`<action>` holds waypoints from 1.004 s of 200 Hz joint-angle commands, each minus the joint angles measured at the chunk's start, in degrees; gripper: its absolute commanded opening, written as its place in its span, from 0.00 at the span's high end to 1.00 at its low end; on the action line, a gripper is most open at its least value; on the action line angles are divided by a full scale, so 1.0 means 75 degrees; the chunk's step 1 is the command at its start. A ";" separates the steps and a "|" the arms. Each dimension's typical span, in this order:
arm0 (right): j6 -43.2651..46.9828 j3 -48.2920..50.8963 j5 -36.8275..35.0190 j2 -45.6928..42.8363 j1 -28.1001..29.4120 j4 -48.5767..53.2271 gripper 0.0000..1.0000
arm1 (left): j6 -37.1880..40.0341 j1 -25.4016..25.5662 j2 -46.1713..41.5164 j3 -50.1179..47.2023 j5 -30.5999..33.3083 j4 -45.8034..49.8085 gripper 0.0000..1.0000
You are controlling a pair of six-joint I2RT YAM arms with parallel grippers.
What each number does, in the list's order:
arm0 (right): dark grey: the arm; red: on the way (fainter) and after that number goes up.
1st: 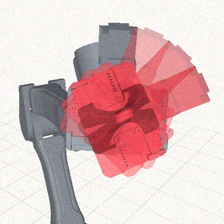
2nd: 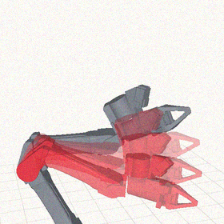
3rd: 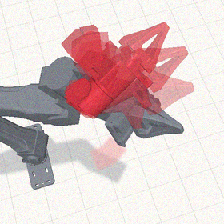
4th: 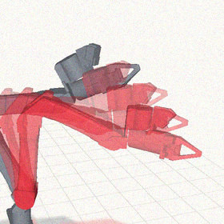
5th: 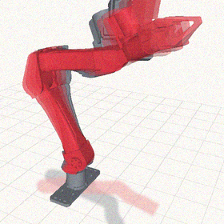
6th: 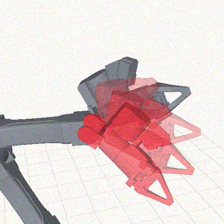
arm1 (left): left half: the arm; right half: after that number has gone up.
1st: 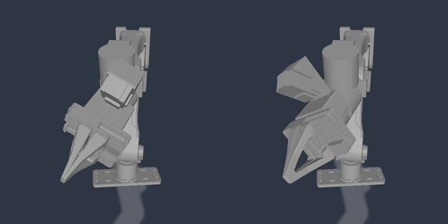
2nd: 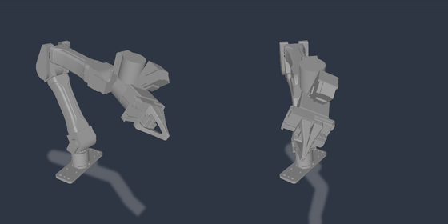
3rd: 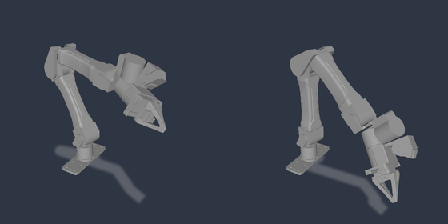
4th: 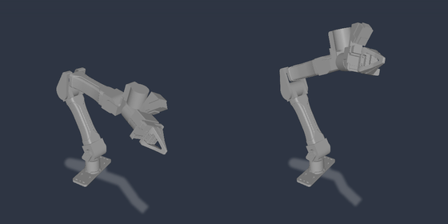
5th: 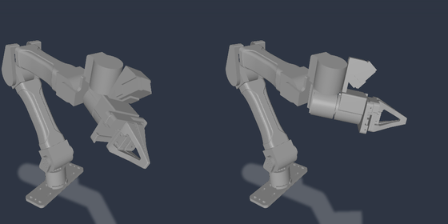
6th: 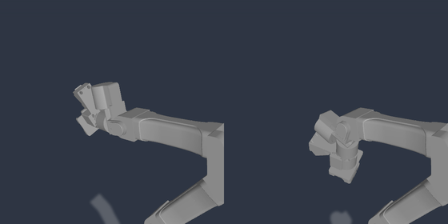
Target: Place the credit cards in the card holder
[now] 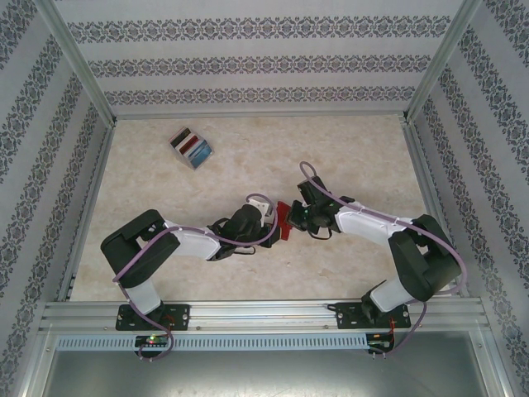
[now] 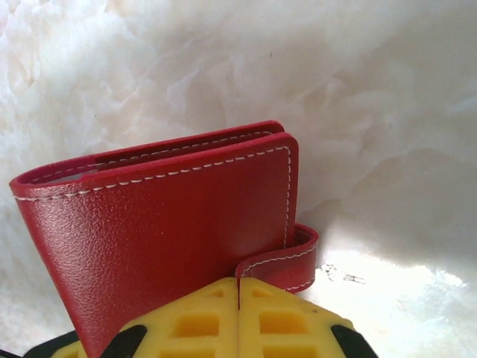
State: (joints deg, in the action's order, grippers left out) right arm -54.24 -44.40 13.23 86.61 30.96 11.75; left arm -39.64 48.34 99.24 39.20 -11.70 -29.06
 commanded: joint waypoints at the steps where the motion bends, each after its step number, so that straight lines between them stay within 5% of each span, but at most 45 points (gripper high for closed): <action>1: 0.0050 0.0308 -0.0590 -0.0106 -0.0240 0.0314 1.00 | 0.0085 0.0047 -0.0294 -0.0081 0.0280 -0.0294 1.00; 76: 0.0573 0.1121 -0.0022 -0.0952 -0.0744 0.0188 1.00 | -0.0172 0.0013 -0.0267 0.0213 0.0794 0.0718 1.00; 86: 0.0692 0.1197 0.0195 -0.1069 -0.0819 0.0109 1.00 | -0.0216 0.0012 -0.0207 0.0267 0.0682 0.0723 0.79; 97: 0.0786 0.1221 0.0379 -0.1189 -0.0829 0.0043 1.00 | -0.0265 0.0012 -0.0166 0.0256 0.0536 0.0606 0.43; 113: 0.0810 0.1169 0.0551 -0.1425 -0.0823 -0.0030 1.00 | -0.0268 0.0012 -0.0220 0.0197 0.0477 0.0524 0.28; 201: 0.0653 0.0508 0.1118 -0.2453 -0.0607 0.0250 1.00 | 0.0414 0.0000 -0.0561 0.0422 0.0653 0.1458 0.15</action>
State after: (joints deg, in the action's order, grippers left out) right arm -49.30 -38.74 19.03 68.82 25.39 12.60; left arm -39.16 48.36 96.20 40.75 -8.25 -22.11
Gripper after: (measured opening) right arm 0.067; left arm 0.844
